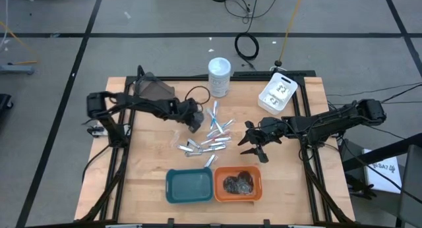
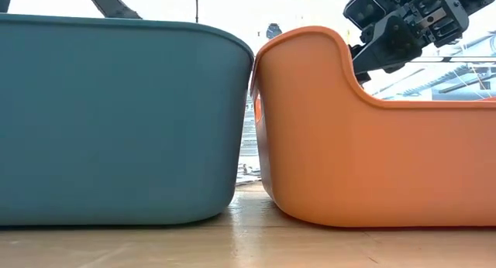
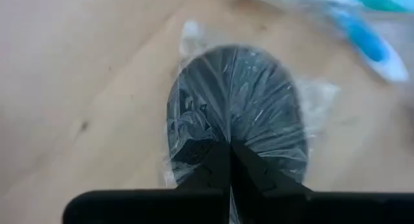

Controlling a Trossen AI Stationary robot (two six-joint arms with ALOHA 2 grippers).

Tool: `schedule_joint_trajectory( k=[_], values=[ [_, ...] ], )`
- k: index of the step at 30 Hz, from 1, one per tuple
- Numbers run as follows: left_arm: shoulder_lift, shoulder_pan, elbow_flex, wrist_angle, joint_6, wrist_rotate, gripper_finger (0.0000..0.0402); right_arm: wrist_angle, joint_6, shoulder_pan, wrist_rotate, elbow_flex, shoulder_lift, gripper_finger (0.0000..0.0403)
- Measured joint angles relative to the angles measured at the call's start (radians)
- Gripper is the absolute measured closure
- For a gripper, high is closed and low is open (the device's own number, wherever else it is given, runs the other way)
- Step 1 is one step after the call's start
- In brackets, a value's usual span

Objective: Pick & Place Travel size toiletries
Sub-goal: Put the black hairbrush into the orange bin

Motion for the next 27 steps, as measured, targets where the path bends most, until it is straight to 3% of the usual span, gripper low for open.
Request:
schedule_joint_trajectory(
  k=[8, 12, 18, 27],
  values=[
    [-0.257, -0.102, 0.007, 0.033, 0.072, -0.102, 0.0401, 0.006, 0.000, 0.000, 0.001, 0.000, 0.000, 0.0232],
    [-0.341, -0.176, 0.009, 0.084, 0.219, -0.160, 0.0402, 0.005, 0.000, 0.000, 0.003, 0.000, 0.000, 0.0232],
    [-0.345, -0.330, 0.009, 0.215, 0.569, -0.331, 0.0402, 0.006, 0.000, -0.006, 0.005, 0.000, 0.000, 0.0232],
    [-0.227, -0.488, 0.010, 0.280, 1.063, -0.638, 0.0401, 0.043, 0.021, -0.043, 0.034, -0.001, 0.000, 0.0232]
  ],
)
